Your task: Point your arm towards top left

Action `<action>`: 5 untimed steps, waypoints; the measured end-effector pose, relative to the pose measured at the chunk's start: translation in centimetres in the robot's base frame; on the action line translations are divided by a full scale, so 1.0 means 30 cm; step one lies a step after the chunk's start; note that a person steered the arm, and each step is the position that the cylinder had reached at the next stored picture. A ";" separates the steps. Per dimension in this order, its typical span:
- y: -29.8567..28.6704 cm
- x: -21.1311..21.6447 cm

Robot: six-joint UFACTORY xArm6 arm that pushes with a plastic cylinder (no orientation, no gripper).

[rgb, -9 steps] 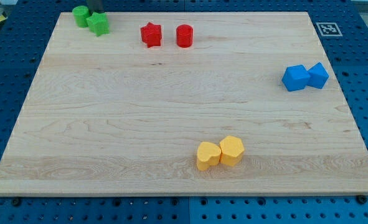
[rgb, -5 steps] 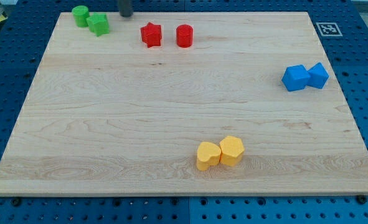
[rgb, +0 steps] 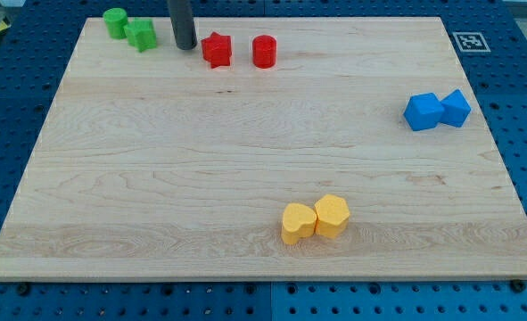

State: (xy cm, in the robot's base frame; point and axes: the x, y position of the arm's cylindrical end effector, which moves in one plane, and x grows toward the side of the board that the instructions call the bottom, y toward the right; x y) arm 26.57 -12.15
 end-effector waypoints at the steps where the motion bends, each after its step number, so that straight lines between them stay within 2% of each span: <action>1: 0.026 0.077; 2: -0.034 0.146; 3: -0.195 0.162; 5: -0.499 -0.016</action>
State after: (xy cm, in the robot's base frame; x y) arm 26.08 -27.10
